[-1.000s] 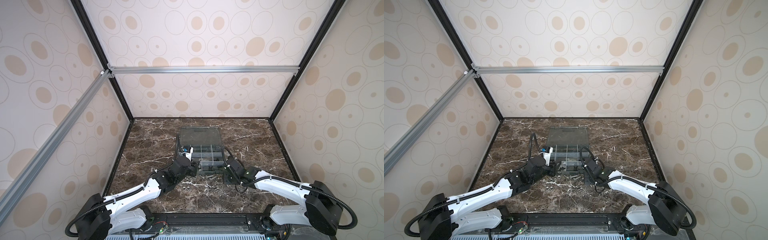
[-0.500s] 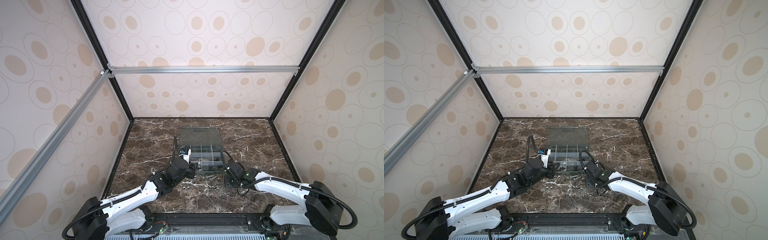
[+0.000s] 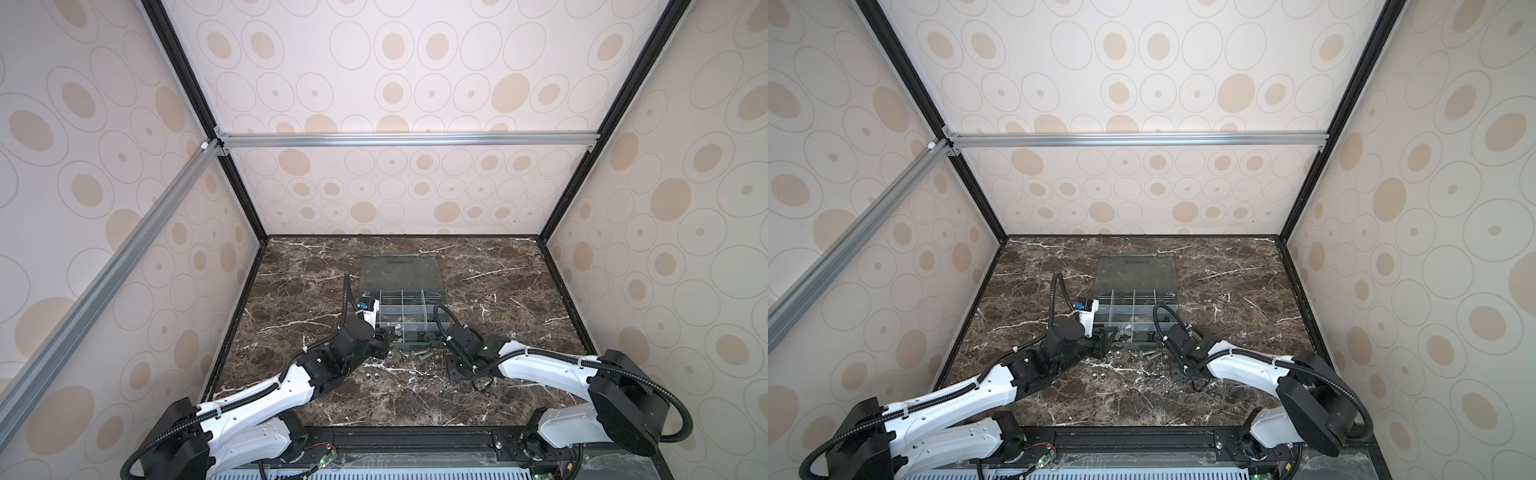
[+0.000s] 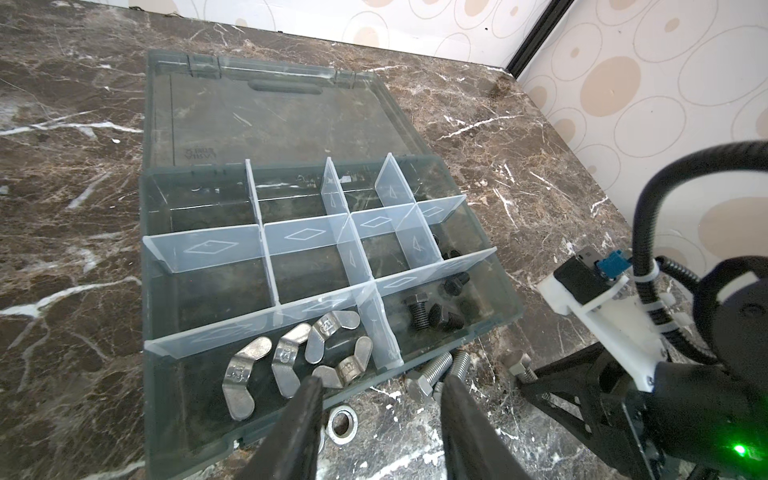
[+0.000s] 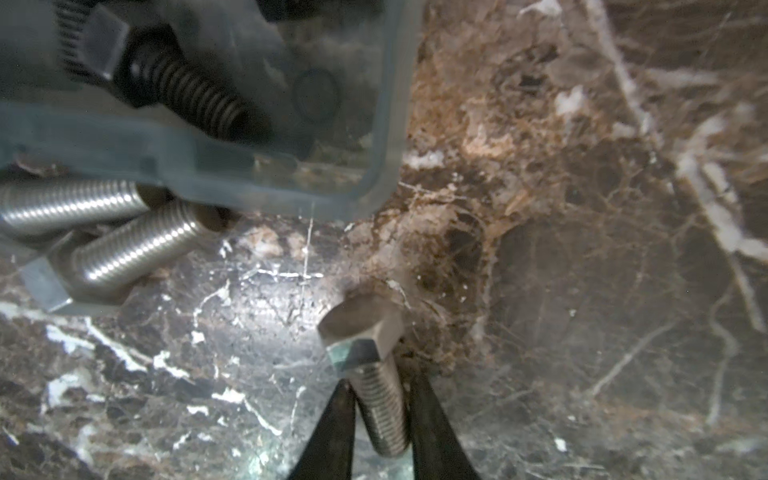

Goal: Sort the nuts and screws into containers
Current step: 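Lift the silver bolt upright with the right gripper, then carry the silver bolt with the right gripper into a middle compartment and release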

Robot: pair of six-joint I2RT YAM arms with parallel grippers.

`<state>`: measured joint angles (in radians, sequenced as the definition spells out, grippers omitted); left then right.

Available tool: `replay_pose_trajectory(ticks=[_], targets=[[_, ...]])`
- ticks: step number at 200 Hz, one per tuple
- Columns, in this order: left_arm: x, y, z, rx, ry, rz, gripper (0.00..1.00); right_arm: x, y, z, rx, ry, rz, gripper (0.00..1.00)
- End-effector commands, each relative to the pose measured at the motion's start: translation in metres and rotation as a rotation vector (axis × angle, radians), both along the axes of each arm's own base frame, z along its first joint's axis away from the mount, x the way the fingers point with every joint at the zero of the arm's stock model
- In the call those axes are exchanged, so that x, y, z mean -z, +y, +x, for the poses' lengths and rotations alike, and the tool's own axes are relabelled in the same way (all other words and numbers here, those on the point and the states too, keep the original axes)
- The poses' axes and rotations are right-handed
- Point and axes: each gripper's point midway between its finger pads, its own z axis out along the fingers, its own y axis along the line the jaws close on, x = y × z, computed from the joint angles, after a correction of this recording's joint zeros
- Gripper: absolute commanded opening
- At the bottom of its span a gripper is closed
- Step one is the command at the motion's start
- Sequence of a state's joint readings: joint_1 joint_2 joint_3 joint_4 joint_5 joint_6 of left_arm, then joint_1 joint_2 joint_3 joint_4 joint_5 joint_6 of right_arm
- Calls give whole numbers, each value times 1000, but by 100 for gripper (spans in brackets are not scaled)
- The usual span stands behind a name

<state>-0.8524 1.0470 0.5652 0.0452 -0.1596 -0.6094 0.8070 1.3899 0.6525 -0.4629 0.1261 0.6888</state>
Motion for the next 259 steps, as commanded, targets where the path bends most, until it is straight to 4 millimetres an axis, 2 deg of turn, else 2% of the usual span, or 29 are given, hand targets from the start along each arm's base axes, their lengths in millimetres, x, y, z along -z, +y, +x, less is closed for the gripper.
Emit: replay_pose_trajectory(ticks=[1,15,38,68,99,135,171,200,223,259], targets=[[-10,2,4,-22,-16,-38,47,2,4,0,-9,3,-13,14],[-11,2,4,-25,-18,-40,47,-3,6,1,-13,-8,-7,9],[-12,4,4,-31,-19,-41,47,-18,8,5,-15,-44,9,8],[-10,5,3,-33,-19,-38,47,-57,13,17,-36,-135,46,8],[-12,5,3,-29,-25,-36,47,-104,26,44,-72,-277,64,8],[-12,5,2,-23,-23,-36,47,-135,57,86,-138,-362,51,8],[-14,7,-1,-24,-18,-45,47,-128,96,127,-203,-343,33,8],[-14,14,-6,-41,-21,-69,47,-108,116,143,-248,-290,14,8],[-14,20,-9,-55,-25,-88,47,-94,119,147,-256,-263,-5,10],[-10,24,-12,-66,-25,-104,47,-83,110,149,-228,-248,-20,20]])
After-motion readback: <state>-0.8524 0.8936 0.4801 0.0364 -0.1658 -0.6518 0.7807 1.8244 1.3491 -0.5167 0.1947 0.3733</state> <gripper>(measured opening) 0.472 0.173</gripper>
